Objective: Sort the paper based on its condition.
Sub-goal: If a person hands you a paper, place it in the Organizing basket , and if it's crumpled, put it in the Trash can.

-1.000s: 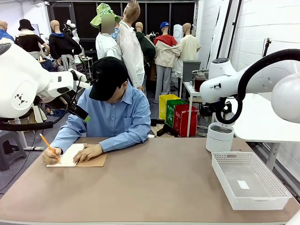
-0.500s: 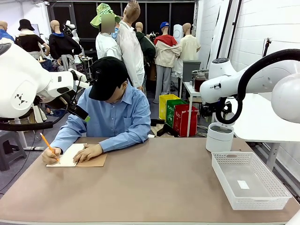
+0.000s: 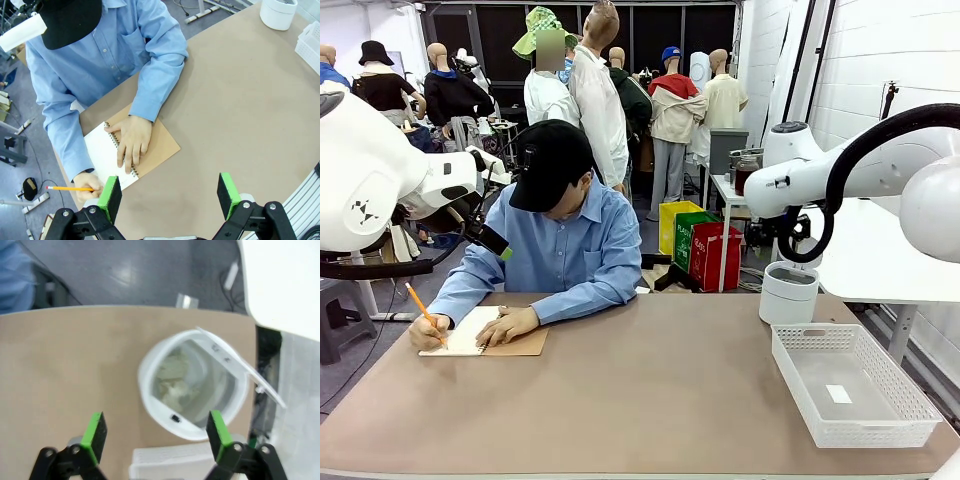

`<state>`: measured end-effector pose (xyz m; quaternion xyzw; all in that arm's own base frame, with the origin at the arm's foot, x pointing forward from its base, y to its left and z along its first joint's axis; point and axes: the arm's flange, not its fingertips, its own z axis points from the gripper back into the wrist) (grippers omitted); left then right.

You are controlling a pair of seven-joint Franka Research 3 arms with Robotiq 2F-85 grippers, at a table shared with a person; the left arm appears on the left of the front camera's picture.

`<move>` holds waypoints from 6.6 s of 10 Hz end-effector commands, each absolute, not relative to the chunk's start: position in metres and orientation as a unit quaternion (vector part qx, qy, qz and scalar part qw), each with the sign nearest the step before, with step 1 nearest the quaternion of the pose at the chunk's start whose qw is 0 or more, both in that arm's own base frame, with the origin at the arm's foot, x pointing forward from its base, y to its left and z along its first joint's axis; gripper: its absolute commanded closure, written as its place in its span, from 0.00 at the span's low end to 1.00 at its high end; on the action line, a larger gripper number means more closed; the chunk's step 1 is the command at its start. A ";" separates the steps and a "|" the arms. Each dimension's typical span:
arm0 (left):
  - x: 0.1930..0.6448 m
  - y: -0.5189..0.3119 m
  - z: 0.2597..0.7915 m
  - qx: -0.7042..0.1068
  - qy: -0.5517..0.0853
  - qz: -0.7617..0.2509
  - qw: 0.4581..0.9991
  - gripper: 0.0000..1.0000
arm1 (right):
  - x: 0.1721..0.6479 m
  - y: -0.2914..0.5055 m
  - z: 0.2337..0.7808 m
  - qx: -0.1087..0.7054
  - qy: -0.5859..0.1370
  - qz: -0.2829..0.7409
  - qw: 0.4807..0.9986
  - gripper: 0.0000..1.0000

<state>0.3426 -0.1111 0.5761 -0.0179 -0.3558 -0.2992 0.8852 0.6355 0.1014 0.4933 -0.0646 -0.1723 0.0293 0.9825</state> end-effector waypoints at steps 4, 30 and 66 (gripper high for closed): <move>0.342 -0.110 0.577 -0.018 -0.357 -0.299 0.885 0.00 | 0.586 0.183 0.522 0.006 -0.161 0.165 0.973 0.00; 0.342 -0.110 0.577 -0.018 -0.357 -0.299 0.885 0.00 | 0.411 0.186 0.564 0.106 -0.293 0.387 0.868 0.00; 0.342 -0.110 0.577 -0.018 -0.357 -0.299 0.885 0.00 | 0.411 0.186 0.564 0.106 -0.293 0.387 0.868 0.00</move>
